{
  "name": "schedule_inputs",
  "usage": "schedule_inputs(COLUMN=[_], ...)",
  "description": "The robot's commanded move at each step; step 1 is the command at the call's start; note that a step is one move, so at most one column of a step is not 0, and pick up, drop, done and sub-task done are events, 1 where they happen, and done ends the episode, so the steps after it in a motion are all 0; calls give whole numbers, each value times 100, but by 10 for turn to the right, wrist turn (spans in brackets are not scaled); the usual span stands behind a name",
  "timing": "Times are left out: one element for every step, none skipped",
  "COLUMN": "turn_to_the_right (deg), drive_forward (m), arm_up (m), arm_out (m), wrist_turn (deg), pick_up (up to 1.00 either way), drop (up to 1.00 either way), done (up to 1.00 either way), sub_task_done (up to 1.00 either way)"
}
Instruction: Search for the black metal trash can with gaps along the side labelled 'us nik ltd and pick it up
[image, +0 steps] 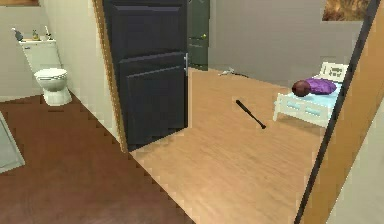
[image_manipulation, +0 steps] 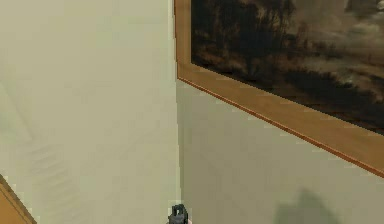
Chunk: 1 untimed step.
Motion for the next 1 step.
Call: schedule_inputs(turn_to_the_right=[0], drive_forward=[0], arm_up=[10], arm_out=[0], wrist_turn=[0], pick_up=[0], drop=[0], done=[0], sub_task_done=[0])
